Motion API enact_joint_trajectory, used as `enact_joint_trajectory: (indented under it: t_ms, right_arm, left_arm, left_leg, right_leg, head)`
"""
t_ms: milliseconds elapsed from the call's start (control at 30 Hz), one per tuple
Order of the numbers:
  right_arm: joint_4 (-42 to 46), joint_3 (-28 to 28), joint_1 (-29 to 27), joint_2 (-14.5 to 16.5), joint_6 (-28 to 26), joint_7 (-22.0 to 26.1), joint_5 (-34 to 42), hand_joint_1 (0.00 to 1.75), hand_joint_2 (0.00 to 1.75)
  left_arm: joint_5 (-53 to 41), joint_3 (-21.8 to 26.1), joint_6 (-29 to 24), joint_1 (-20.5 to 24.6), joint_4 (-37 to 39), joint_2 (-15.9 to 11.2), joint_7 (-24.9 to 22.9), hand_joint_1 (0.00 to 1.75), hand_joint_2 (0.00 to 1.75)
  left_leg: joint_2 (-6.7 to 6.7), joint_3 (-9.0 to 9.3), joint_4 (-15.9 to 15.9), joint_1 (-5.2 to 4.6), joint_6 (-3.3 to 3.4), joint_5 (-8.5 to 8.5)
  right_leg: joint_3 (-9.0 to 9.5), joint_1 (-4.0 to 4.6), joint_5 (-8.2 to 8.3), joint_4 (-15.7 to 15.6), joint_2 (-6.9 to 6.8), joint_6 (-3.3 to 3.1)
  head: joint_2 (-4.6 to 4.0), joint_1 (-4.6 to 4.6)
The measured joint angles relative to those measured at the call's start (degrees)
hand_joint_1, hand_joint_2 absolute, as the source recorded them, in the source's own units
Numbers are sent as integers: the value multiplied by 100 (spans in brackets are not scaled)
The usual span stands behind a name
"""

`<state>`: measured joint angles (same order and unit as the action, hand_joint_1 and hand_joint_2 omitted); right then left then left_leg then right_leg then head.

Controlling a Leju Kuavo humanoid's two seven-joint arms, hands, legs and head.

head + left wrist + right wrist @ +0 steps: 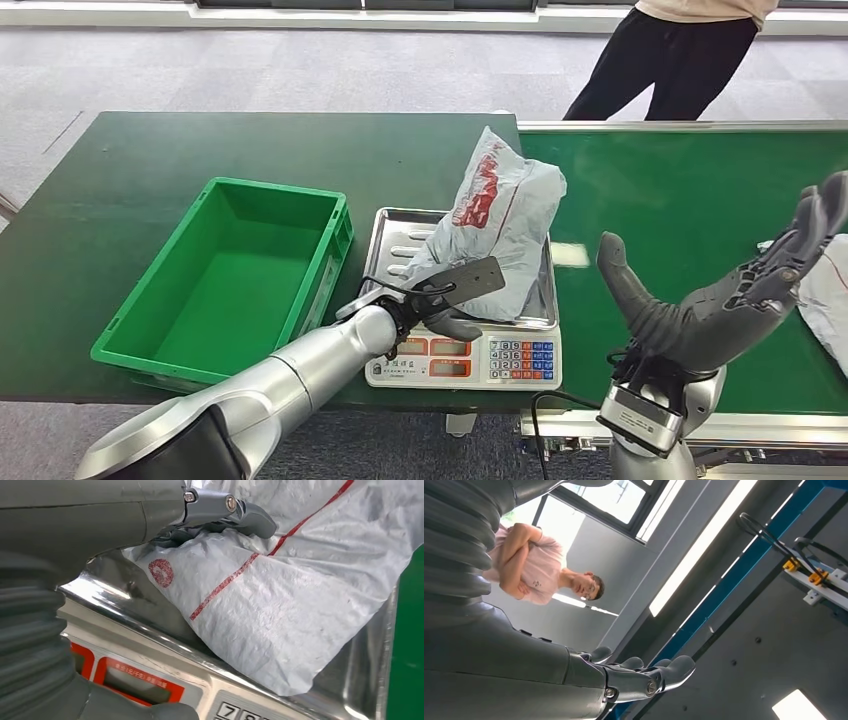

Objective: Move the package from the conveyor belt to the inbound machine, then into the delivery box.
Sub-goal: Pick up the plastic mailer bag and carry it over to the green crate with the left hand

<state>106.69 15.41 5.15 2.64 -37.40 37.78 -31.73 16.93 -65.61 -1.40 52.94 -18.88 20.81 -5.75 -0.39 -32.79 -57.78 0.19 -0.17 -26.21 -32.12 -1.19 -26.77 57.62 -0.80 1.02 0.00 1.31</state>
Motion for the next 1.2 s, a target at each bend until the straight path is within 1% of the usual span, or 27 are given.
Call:
enact_joint_trajectory:
  t_ms: [167, 200, 300, 333, 367, 433, 533, 633, 767, 1200]
  right_arm:
    - [-39, 0, 3, -94, -83, -20, 91, 0, 175]
    - [-45, 0, 5, -108, -83, -21, 102, 0, 175]
    - [-68, 0, 10, -143, -80, -14, 129, 0, 175]
    - [-75, 0, 12, -149, -74, -8, 135, 0, 175]
    - [-79, 0, 14, -152, -62, -2, 138, 0, 175]
    - [-83, 0, 22, -152, -29, 2, 136, 0, 175]
    - [-83, 0, 34, -152, 16, -7, 105, 0, 175]
    - [-81, 0, 38, -148, 58, -34, 39, 0, 175]
    - [-65, 0, 37, -124, 99, -74, -63, 0, 175]
    - [-39, -1, 37, -89, 117, -81, -85, 0, 175]
  left_arm:
    - [212, 42, -66, 40, -9, -1, 119, 0, 175]
    - [228, 43, -89, 48, -10, -1, 129, 12, 175]
    - [171, 37, -244, 64, -11, -1, 112, 129, 175]
    - [116, 30, -324, 66, -11, -1, 78, 161, 175]
    - [50, 19, -406, 67, -11, -1, 23, 166, 175]
    - [-87, -19, -548, 66, -10, -1, -125, 175, 175]
    - [-270, -109, -702, 57, 1, -1, -345, 175, 175]
    - [-379, -204, -806, 49, 19, -1, -462, 175, 175]
    - [-463, -302, -900, 47, 54, -1, -534, 175, 175]
    - [-484, -396, -909, 15, 113, -1, -565, 175, 175]
  left_leg:
    - [0, -14, 0, 0, 0, 0]
    - [1, -17, 0, 0, -1, 0]
    - [1, -22, 0, 0, -1, 1]
    - [2, -23, 0, 0, -1, 1]
    - [3, -24, 0, 0, -1, 1]
    - [4, -25, 0, 0, -2, 1]
    - [4, -26, 0, 1, -2, 1]
    - [4, -26, 0, 1, -2, 1]
    - [5, -25, 0, 1, -2, 0]
    - [7, -26, 0, 1, -2, 0]
  right_leg:
    - [-16, 0, 1, 0, 2, 0]
    - [-19, 1, 1, 0, 2, 0]
    - [-26, 1, 1, 0, 4, 0]
    - [-27, 1, 1, 0, 5, 0]
    - [-28, 1, 0, 0, 6, 0]
    - [-30, 1, 0, 0, 7, 0]
    - [-31, 1, 0, 0, 7, 0]
    - [-30, 1, 0, 0, 7, 0]
    - [-31, 1, 0, 0, 8, 0]
    - [-33, 2, 0, 0, 11, 0]
  head:
    - [0, 0]
    - [0, 0]
    - [0, 0]
    - [0, 0]
    - [0, 0]
    - [0, 0]
    - [0, 0]
    - [0, 0]
    - [0, 0]
    - [0, 0]
